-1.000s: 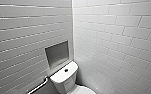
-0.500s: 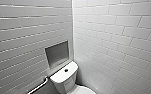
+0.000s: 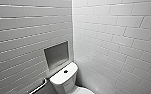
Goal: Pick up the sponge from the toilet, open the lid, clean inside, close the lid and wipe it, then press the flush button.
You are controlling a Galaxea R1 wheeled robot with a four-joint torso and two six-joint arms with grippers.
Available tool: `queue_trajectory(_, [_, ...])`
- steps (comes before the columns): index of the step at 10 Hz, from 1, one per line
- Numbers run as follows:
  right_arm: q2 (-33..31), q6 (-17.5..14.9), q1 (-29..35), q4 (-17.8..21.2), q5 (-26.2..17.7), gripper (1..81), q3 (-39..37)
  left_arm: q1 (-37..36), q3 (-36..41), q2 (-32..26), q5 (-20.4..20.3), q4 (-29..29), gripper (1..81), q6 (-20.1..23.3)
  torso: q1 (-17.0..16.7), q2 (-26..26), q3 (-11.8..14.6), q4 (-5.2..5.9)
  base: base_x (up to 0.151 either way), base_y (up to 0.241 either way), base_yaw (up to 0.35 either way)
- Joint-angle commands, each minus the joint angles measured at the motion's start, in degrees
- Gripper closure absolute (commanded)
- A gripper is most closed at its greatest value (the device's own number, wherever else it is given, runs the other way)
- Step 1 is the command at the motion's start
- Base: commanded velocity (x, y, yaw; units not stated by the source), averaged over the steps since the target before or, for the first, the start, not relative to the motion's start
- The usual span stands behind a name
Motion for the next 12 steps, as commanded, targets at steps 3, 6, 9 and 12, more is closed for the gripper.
queue_trajectory(3, [-0.26,-0.21,1.83,1.10,-3.76,81.1,0.08,-2.07,-0.23,-0.72,2.62,-0.31,1.0,-0.14,0.02,0.02,0.00,0.00,0.083,0.000,0.000])
queue_trajectory(6, [-1.13,-0.21,1.75,1.53,-3.76,81.1,1.21,-1.81,0.56,-1.25,2.01,-0.22,1.0,-0.22,0.11,0.07,-0.02,0.00,0.000,0.000,0.000])
queue_trajectory(9, [-6.66,-0.12,1.04,1.53,-1.65,81.1,11.82,-1.54,6.97,-5.37,-1.15,-0.22,1.0,-0.14,0.07,0.05,0.00,0.00,0.000,0.000,0.000])
queue_trajectory(12, [-14.31,0.40,0.78,1.54,0.55,81.1,24.58,-2.33,17.14,-12.31,-1.68,-0.22,1.0,-0.23,0.07,0.05,0.00,0.00,0.000,0.000,0.000])
